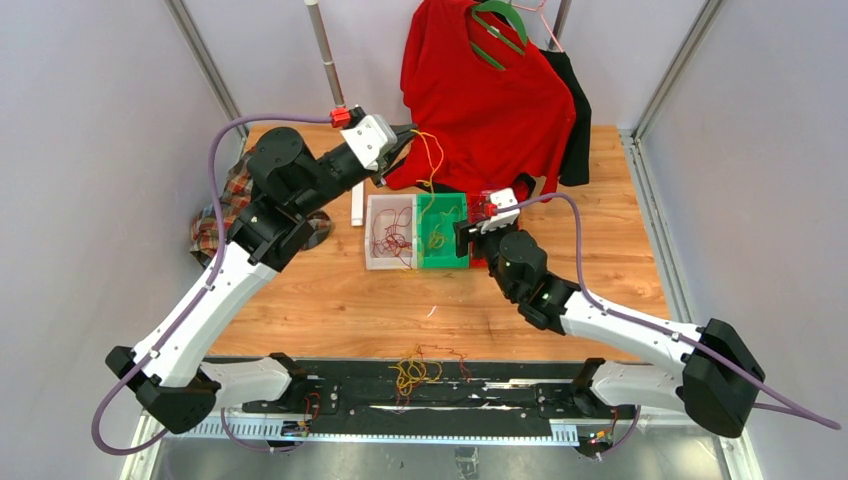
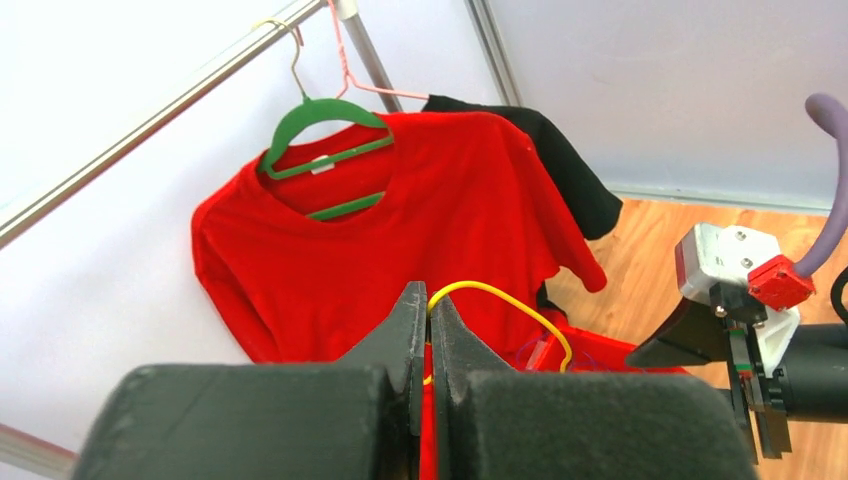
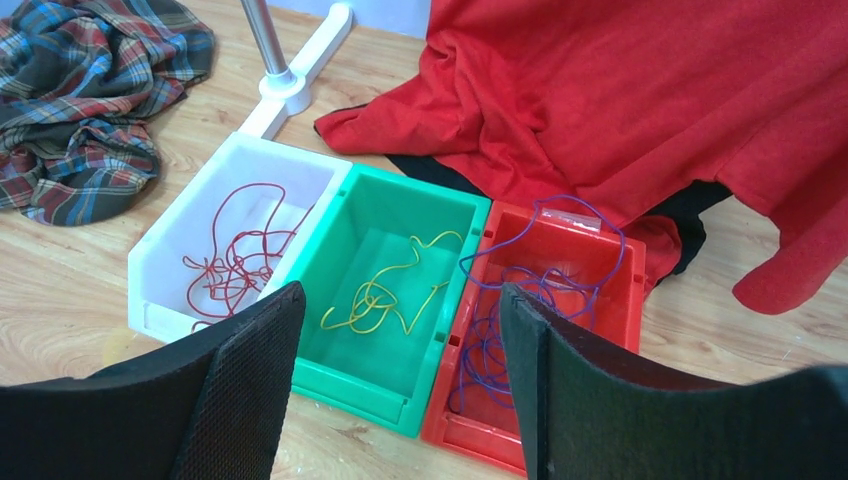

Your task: Untangle the cables

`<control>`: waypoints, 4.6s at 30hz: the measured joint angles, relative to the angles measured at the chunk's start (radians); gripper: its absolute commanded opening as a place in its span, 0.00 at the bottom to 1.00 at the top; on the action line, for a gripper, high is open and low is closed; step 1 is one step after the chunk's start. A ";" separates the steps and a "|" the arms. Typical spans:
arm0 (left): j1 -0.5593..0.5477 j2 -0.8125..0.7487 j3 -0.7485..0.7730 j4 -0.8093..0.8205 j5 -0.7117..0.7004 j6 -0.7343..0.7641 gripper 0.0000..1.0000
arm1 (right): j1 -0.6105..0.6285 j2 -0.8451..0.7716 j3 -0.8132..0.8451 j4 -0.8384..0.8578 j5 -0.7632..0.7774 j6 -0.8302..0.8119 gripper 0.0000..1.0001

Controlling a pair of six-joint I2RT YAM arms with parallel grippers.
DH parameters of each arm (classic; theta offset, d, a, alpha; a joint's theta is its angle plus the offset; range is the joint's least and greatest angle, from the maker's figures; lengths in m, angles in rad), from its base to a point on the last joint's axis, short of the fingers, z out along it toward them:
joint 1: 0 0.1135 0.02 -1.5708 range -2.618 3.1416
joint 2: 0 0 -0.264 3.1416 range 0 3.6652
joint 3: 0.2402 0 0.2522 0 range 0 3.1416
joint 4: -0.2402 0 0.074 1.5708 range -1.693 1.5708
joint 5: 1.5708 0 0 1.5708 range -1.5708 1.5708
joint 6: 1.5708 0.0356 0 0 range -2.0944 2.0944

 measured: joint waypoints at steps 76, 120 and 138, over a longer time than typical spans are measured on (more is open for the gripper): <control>-0.001 0.275 -0.231 0.109 -0.080 0.177 0.00 | -0.238 -0.068 -0.074 -0.096 -0.004 0.170 0.68; 0.050 0.771 0.148 -0.410 0.045 0.135 0.96 | -0.304 -0.213 0.070 -0.426 -0.251 0.205 0.71; 0.258 0.174 0.061 -0.682 0.224 0.092 0.98 | 0.048 -0.098 0.110 -0.545 -0.512 -0.016 0.73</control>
